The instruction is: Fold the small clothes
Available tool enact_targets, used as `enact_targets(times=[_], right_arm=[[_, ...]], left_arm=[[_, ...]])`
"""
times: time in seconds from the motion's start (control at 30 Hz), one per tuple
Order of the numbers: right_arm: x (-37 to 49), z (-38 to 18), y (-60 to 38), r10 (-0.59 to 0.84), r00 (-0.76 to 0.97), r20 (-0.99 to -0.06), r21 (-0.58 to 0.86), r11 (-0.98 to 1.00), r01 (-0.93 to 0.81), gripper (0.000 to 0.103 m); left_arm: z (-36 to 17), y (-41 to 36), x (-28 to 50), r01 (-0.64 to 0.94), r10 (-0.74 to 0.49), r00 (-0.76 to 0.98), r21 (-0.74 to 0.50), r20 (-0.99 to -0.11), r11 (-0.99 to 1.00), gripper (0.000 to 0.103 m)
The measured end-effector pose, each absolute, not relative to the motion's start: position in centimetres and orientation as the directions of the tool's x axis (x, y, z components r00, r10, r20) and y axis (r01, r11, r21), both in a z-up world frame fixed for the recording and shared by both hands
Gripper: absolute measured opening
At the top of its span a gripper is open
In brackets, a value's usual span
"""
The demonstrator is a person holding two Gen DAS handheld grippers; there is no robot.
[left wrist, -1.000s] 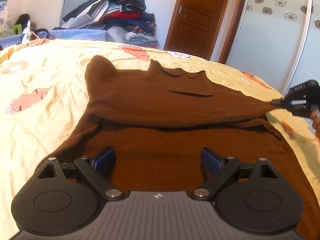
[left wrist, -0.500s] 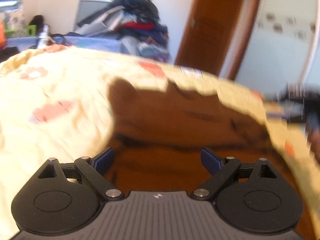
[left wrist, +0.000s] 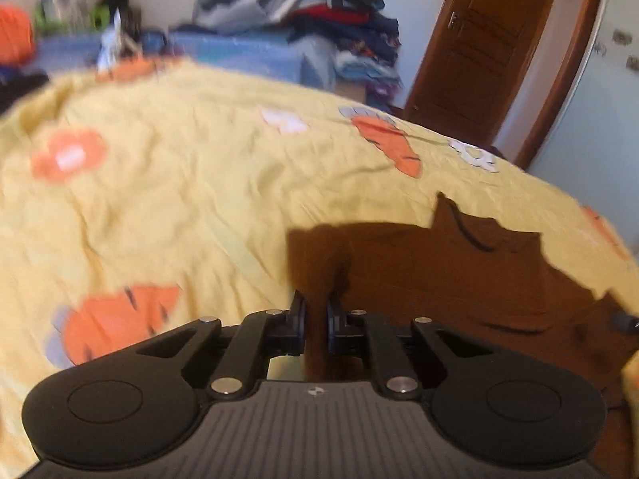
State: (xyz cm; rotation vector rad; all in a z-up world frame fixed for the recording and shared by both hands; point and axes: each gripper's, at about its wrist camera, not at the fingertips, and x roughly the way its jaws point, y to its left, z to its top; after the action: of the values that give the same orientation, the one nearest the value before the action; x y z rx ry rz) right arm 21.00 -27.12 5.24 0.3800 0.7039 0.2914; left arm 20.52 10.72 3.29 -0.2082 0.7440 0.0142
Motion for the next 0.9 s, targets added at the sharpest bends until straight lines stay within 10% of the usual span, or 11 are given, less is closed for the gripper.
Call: enact_targets(times=[0.17,0.27,0.33,0.43,0.6,0.9], right_arm=[[21.4,2.1,-26.7,0.319,0.731,-0.604,0.412,0.909,-0.056,0.015],[21.6,2.5,-25.5,0.346,0.738,-0.579,0.448,0.892,-0.066,0.045],[20.6,3.9,-25.3,0.314,0.786,-0.532,0.42,0.904,-0.076,0.058],[19.9,5.9,-23.9,0.28,0.833,-0.476,0.349,0.93,-0.113,0.057],[20.9,4.2,-20.8,0.318,0.755,-0.573,0.256,0.945,-0.203,0.055],[20.6,3.0,-19.4,0.225,0.79,-0.571,0.104,0.974,-0.203,0.064]], left_arm=[[1.9,9.5,19.5,-0.071,0.028,0.742,-0.038,-0.669,0.997,0.01],[3.8,8.6,17.2,-0.058,0.078,0.798,0.054,-0.597,0.997,0.016],[5.4,8.0,15.7,-0.052,0.074,0.845,0.055,-0.53,0.997,0.028],[6.3,5.8,15.4,0.011,0.007,0.874,0.034,-0.486,0.999,0.08],[1.9,2.9,19.9,0.078,-0.035,0.753,0.037,-0.658,0.996,0.081],[3.1,4.0,16.3,0.093,-0.03,0.78,0.068,-0.626,0.993,0.093]])
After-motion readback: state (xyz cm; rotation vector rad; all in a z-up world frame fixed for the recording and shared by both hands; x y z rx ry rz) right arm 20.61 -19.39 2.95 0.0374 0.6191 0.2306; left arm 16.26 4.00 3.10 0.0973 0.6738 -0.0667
